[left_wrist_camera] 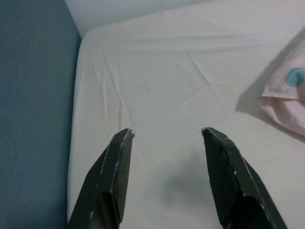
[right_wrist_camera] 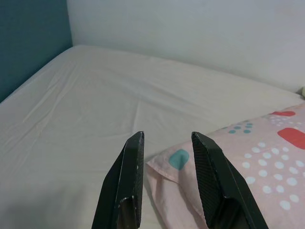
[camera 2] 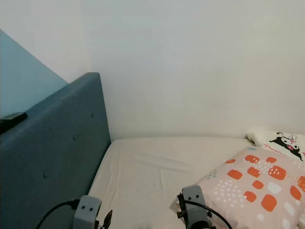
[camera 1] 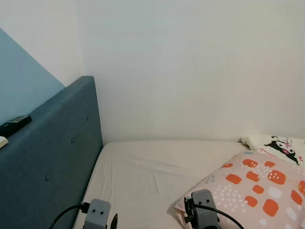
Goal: Clean up the room
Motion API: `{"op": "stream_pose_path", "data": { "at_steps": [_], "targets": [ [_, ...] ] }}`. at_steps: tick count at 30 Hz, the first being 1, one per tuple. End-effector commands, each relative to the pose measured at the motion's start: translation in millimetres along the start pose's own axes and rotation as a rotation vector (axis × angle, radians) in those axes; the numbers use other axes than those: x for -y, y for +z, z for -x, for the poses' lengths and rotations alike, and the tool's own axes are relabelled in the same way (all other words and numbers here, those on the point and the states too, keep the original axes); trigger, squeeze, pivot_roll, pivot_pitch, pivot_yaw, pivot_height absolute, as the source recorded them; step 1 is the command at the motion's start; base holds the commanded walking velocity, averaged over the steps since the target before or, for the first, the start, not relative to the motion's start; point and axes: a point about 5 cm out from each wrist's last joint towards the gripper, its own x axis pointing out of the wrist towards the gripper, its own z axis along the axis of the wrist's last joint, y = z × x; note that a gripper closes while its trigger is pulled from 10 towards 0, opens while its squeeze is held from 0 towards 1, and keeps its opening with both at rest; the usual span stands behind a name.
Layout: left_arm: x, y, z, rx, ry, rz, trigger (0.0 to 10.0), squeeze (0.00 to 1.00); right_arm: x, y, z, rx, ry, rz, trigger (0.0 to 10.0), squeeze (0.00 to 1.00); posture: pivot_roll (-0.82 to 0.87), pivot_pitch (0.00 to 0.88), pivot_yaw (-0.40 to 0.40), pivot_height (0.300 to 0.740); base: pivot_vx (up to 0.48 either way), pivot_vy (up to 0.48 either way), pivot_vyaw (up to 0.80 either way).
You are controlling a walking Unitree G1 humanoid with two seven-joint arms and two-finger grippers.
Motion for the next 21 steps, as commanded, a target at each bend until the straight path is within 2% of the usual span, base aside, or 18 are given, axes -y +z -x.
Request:
{"op": "stream_pose_path", "data": {
  "at_steps": [1, 21],
  "targets": [
    [2.6, -0.8, 1.5, 0.003, -0.008, -0.002, 10.0, 0.0, 0.5, -1.1, 1.8, -0.009, 0.004, 0.008, 10.0, 0.0, -0.06, 0.055, -0.031, 0.737, 0.0, -0.33, 0.0],
    [0.5, 0.9, 0.8, 0.014, -0.005, -0.001, 10.0, 0.0, 1.3, -3.6, 2.9, -0.029, 0.008, 0.011, 10.0, 0.0, -0.06, 0.043, -0.03, 0.737, 0.0, -0.329, 0.0]
  ]
}}
